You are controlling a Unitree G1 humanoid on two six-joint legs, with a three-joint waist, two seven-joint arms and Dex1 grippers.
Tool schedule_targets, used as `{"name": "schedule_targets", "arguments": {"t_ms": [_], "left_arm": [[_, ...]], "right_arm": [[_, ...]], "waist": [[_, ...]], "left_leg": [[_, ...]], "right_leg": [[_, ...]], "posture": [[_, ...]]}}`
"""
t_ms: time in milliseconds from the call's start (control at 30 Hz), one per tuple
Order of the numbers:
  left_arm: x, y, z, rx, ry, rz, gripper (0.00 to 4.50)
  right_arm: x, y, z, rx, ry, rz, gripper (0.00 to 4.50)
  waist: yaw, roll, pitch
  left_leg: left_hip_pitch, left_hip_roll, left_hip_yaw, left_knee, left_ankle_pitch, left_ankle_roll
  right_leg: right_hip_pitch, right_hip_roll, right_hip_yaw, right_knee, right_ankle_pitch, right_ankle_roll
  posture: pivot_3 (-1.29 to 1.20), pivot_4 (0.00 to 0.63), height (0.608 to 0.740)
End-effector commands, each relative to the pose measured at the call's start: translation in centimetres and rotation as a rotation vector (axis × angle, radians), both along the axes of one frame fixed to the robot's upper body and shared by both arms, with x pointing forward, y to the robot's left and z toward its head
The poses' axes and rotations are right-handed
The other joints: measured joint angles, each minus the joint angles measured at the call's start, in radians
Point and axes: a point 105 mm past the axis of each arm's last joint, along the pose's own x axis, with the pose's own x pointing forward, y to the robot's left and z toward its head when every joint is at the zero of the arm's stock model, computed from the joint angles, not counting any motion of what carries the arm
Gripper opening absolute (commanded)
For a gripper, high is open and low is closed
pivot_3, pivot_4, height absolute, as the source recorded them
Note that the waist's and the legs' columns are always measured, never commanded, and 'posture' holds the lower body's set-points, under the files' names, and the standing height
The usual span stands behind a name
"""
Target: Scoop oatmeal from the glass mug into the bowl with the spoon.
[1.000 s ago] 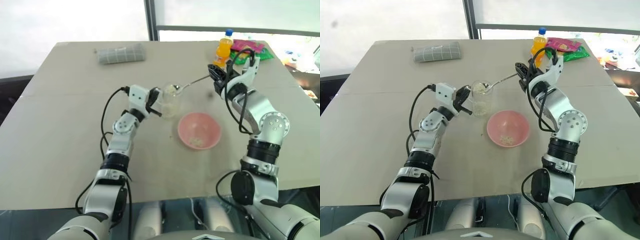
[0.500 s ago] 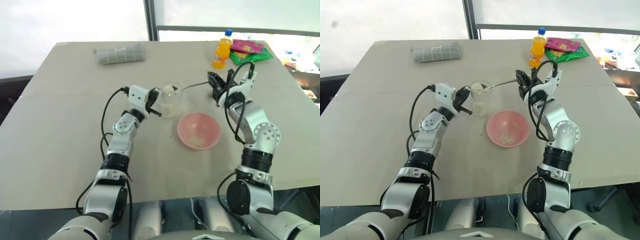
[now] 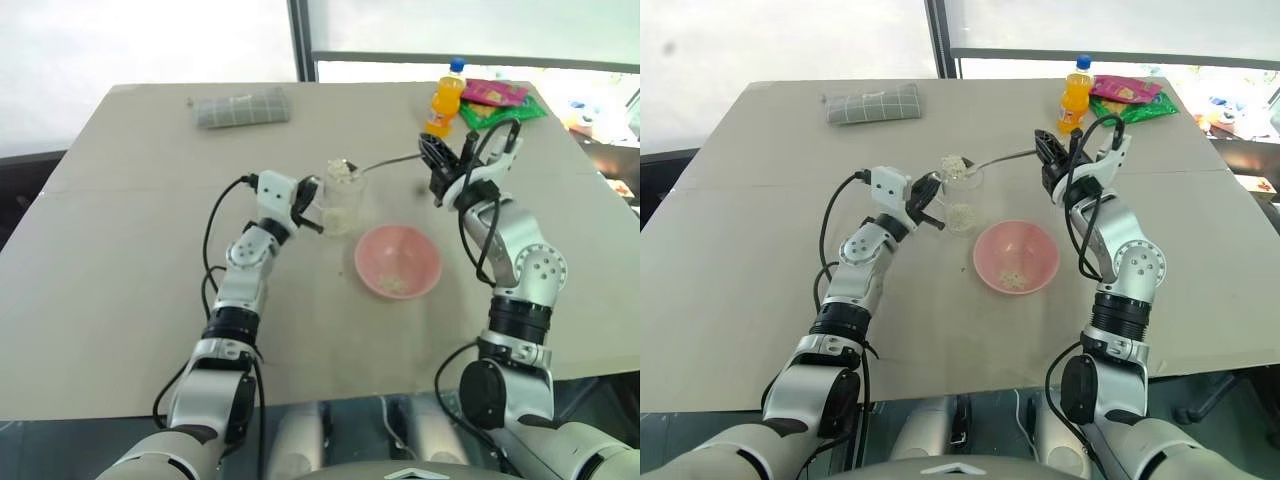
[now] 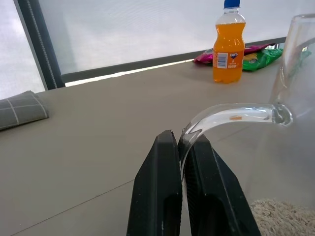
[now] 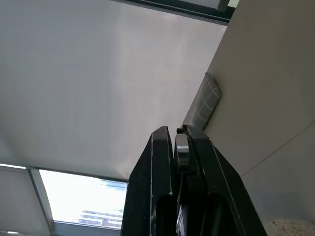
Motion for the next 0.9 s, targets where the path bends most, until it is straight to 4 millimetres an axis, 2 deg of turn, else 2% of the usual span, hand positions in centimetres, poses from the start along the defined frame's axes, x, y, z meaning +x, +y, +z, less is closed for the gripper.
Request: {"name": "schedule_targets", "arguments": {"t_ms": [33,533,900], "left_arm": [[-0.1,-0.4,-1.0,0.028,0.028,-0.017,0.01],[0.0,-0.4,-1.4,0.033,0.040,-0.020,0.01],[0.0,-0.3,-1.6,0.034,0.048,-0.020,0.01]], "right_arm": [[-0.7,-0.3,1.9,0.021,-0.064,0.005,0.00],[-2.6,-3.2,1.5,0.027,-0.039,-0.025,0.00],[-5.8,-6.3,-0.2,-0.018,0.033,-0.079,0.00]], "waist": [[0.001,0.000,0.000],[0.001,0.000,0.000],[0.002,0.000,0.000]], "left_leg": [[0.000,0.000,0.000,0.000,0.000,0.000],[0.000,0.000,0.000,0.000,0.000,0.000],[0.001,0.000,0.000,0.000,0.000,0.000]], "right_leg": [[0.000,0.000,0.000,0.000,0.000,0.000],[0.000,0.000,0.000,0.000,0.000,0.000],[0.001,0.000,0.001,0.000,0.000,0.000]], "posture": [[0.00,0.150,0.740],[0.00,0.150,0.740],[0.00,0.150,0.740]]}}
